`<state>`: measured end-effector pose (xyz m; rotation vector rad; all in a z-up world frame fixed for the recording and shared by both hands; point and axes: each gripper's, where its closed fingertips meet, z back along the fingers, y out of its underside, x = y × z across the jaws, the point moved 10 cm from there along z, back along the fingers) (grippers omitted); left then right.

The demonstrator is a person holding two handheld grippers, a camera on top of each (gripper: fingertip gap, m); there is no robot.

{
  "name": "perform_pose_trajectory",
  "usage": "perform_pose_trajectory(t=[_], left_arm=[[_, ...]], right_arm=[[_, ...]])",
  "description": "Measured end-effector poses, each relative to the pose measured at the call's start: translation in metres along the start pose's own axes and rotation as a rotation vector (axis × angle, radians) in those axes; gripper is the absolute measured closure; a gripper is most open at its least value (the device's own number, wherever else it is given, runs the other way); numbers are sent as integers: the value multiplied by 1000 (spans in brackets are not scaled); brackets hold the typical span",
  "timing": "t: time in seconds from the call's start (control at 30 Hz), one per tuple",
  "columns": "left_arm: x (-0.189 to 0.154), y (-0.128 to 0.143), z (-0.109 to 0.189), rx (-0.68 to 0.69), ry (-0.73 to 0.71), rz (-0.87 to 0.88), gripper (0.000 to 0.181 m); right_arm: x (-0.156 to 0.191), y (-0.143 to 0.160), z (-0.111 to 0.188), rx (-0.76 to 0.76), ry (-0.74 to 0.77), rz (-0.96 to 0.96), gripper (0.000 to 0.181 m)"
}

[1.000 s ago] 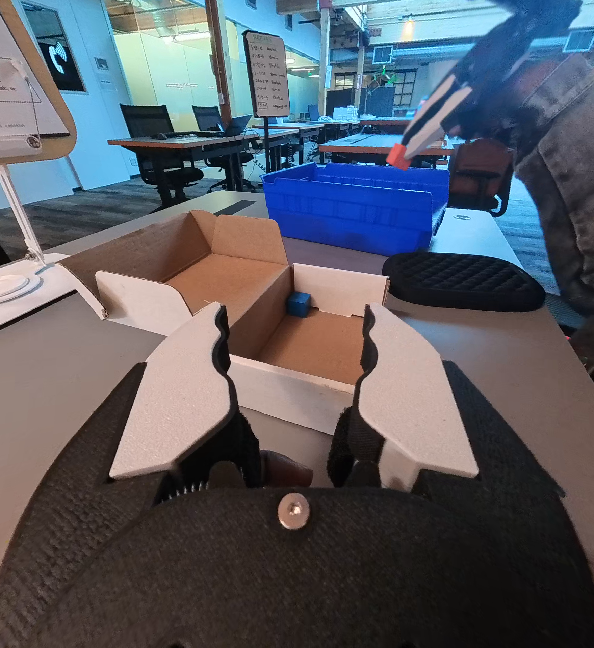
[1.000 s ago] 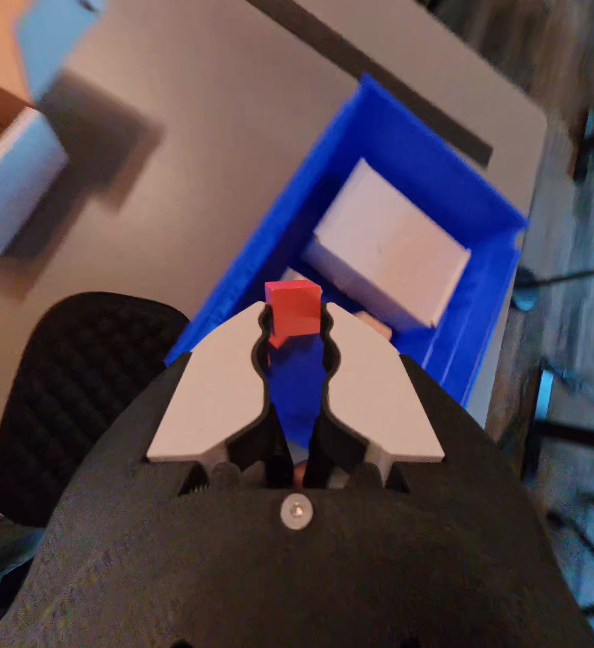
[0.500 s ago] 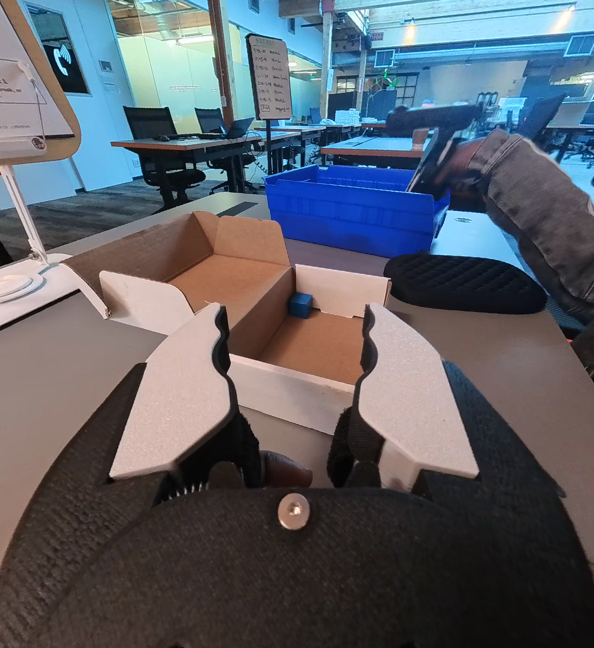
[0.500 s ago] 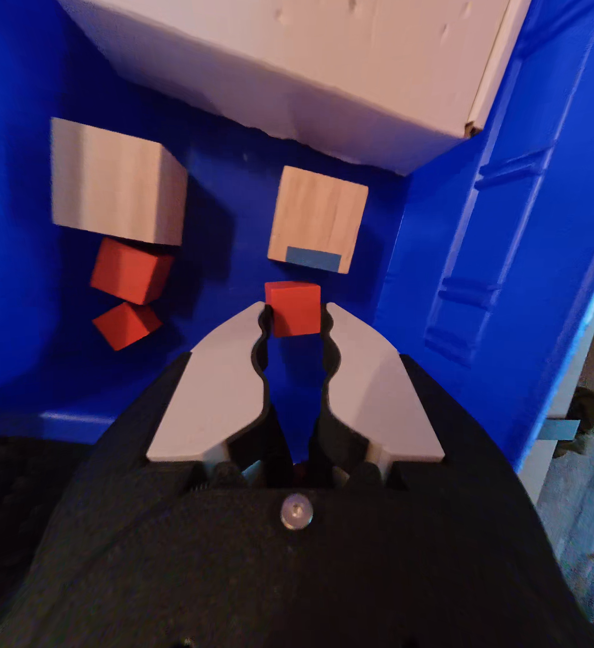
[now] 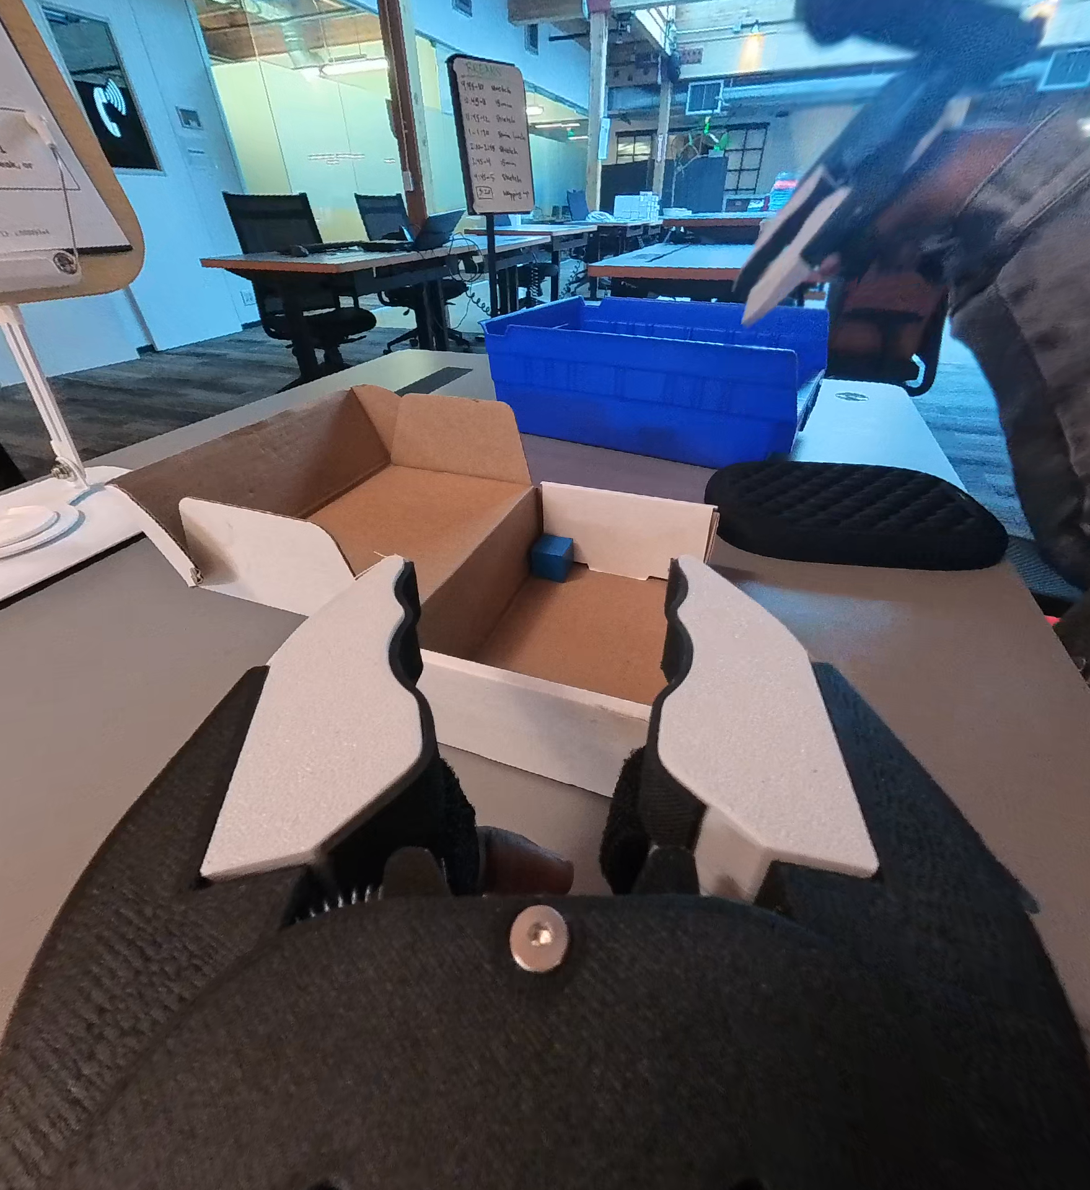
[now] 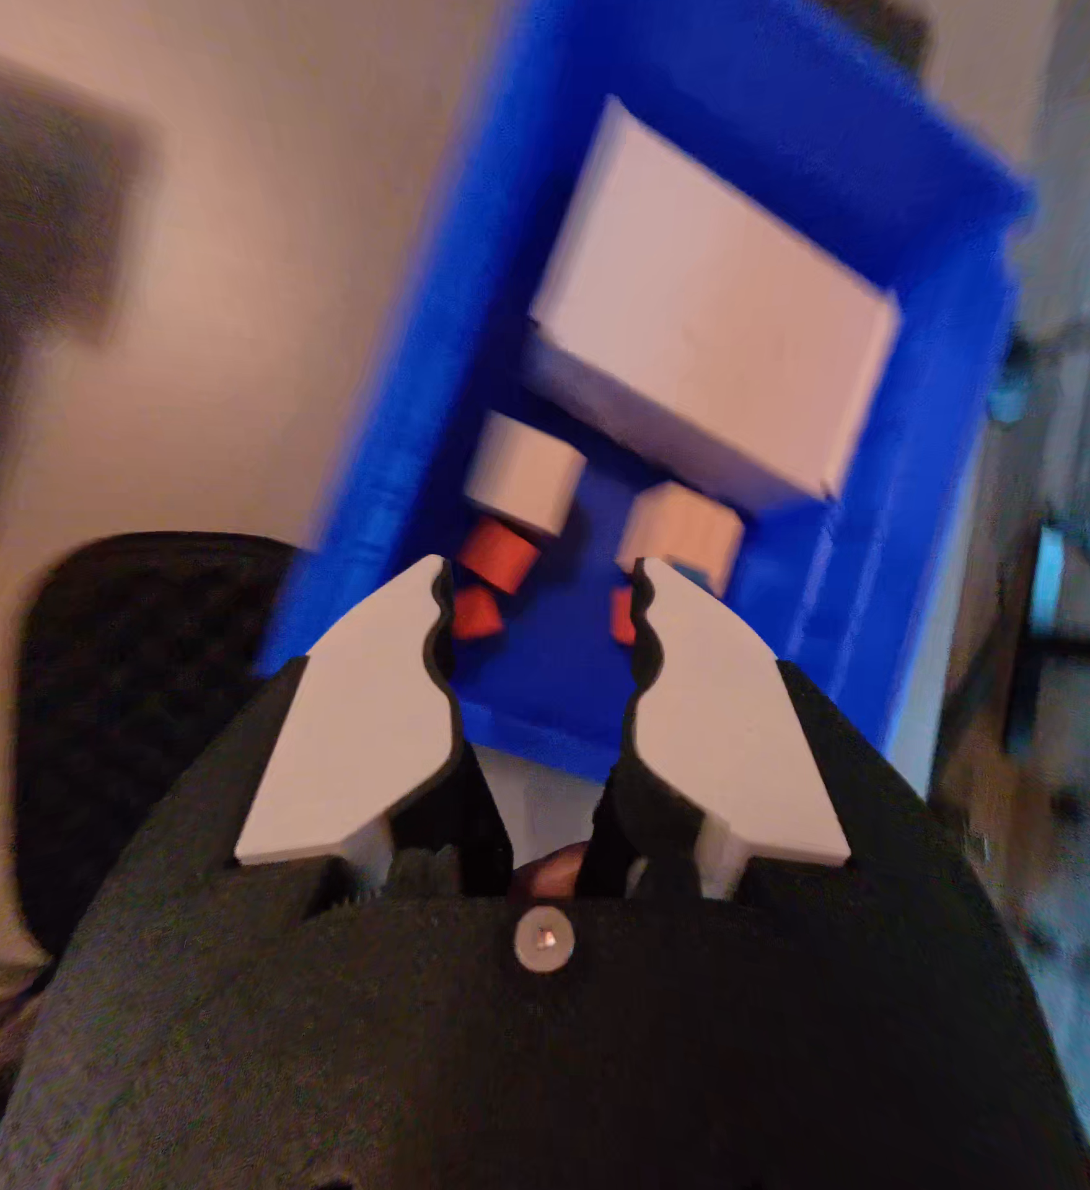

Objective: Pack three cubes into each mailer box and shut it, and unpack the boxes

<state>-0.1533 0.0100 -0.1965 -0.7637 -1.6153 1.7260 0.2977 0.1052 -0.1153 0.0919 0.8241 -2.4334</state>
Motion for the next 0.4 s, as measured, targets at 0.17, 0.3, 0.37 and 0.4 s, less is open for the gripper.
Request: perform_pose_trajectory(t=[0.17,0.3,0.37,0.4], left_arm=[[-1,0,0,2,1,-9,108],[-1,0,0,1,2,-10,108],[-1,0,0,1,2,-14,108],[-1,0,0,2,3,-14,108]], right_arm=[[94,-49,30,-225,-342,457,132],[157,-78,10,-282,-496,760,133],[180,-90,-12,-224,-492,796,133],[189,-93,-23,-182,-474,814,133]])
